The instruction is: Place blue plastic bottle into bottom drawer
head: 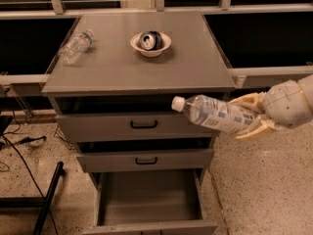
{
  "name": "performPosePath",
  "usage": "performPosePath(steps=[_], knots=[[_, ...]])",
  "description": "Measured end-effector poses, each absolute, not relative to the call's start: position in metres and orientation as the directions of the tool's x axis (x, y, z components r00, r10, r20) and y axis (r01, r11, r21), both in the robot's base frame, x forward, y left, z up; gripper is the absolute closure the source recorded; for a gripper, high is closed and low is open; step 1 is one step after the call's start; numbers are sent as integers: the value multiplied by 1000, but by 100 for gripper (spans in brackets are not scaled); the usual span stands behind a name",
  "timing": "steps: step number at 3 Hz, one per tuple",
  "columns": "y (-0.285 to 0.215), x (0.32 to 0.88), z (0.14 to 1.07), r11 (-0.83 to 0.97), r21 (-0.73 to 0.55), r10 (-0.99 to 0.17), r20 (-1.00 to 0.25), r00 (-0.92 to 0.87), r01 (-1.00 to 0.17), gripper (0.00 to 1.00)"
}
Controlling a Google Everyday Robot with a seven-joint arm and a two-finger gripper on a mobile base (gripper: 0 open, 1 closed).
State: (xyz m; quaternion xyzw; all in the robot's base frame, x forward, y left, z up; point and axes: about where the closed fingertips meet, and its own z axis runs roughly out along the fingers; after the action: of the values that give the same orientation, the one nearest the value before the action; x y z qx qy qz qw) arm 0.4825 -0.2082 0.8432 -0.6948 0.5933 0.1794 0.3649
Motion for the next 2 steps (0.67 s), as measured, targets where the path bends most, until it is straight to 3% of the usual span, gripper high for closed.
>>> performPosePath(steps=[2], knots=[[-195, 482, 785, -95, -336, -745, -601, 291, -937, 100]])
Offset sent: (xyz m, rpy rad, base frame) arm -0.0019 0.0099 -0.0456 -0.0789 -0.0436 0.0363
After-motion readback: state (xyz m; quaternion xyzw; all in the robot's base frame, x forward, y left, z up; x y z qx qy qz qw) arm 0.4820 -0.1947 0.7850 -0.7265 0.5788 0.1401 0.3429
